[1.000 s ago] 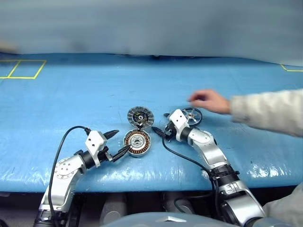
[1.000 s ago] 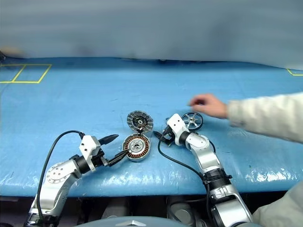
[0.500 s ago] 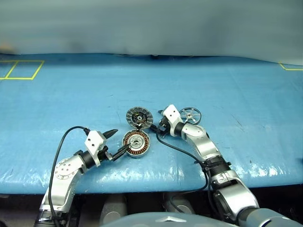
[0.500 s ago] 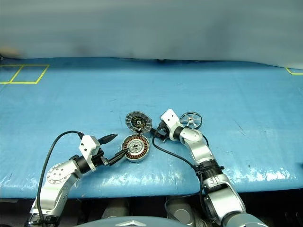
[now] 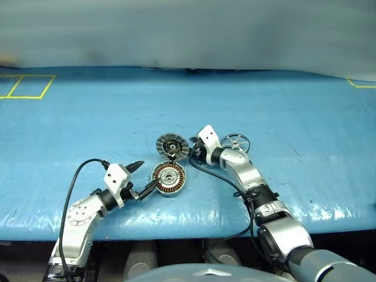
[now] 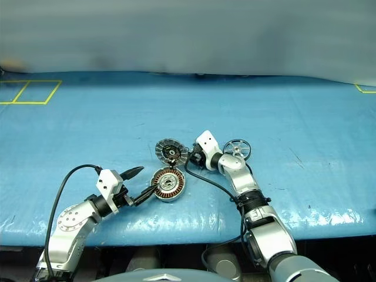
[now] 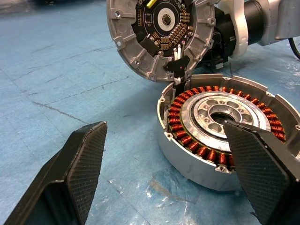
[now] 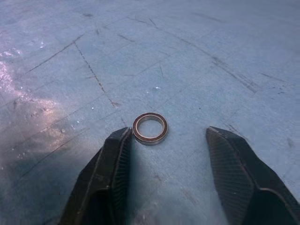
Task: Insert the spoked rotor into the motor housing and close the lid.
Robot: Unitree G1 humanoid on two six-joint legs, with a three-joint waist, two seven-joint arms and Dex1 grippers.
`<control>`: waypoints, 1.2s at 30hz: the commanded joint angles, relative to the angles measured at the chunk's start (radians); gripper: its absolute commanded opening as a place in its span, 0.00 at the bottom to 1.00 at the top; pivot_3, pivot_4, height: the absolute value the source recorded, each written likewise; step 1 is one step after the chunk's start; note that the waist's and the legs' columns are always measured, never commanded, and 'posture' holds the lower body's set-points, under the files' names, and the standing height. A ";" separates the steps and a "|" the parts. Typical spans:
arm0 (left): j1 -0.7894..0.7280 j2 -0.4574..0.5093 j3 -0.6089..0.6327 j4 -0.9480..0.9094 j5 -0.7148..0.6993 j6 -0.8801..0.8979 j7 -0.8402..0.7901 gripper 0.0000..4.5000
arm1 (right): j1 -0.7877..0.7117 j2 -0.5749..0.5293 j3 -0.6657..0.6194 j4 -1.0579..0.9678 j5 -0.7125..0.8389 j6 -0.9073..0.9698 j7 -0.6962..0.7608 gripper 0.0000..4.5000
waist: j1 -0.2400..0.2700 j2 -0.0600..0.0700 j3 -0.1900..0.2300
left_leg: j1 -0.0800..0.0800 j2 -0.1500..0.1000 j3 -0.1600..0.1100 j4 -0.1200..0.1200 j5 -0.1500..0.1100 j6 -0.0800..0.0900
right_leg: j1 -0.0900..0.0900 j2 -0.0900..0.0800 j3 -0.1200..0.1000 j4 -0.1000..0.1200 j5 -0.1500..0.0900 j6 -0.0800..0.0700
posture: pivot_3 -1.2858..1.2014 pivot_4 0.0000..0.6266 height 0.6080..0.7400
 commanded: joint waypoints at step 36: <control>-0.041 0.018 -0.001 0.022 -0.027 -0.004 -0.034 0.93 | 0.224 -0.081 0.002 -0.346 0.057 0.049 0.050 0.58 | 0.008 -0.001 0.000 | -0.002 0.000 0.001 -0.006 0.000 0.000 | 0.000 -0.001 0.000 -0.011 0.001 0.001 | 0.52 0.24 1.00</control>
